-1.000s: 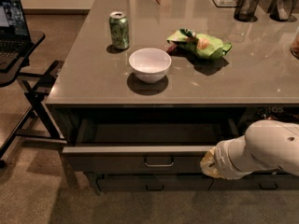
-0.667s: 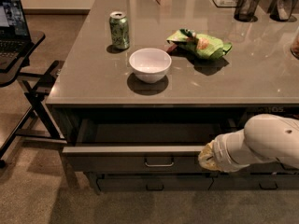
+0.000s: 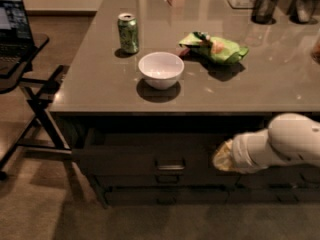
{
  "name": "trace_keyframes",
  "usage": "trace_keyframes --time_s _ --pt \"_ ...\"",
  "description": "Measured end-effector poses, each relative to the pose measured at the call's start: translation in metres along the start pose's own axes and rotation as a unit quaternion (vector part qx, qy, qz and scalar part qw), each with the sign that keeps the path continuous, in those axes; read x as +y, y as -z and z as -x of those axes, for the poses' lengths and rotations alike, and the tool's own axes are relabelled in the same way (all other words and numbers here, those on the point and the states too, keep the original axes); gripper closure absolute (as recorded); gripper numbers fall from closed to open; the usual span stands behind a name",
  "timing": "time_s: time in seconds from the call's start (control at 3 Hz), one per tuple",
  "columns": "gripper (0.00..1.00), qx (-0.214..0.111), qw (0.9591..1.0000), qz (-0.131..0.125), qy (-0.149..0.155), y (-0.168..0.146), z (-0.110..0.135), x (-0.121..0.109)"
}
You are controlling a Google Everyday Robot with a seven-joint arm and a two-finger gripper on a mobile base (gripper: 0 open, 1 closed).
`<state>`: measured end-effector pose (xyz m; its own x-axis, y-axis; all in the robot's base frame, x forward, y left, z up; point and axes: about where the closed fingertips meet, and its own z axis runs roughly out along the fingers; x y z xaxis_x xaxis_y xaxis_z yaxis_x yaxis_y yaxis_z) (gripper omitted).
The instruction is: Close top drawer
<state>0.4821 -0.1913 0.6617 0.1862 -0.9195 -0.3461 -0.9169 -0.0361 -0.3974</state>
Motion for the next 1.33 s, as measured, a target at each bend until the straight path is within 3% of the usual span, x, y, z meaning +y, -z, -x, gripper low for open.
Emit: trace_keyframes --time_s 0.33,0.67,1.33 --pt "1.0 0.0 1.0 0.0 0.0 0.001 0.0 0.001" --pt "1.0 -0.036 0.9964 -0.049 -0.059 -0.008 -0.013 -0.039" --pt "0.59 -0.037 0.996 -0.052 -0.062 -0.007 -0.013 -0.038"
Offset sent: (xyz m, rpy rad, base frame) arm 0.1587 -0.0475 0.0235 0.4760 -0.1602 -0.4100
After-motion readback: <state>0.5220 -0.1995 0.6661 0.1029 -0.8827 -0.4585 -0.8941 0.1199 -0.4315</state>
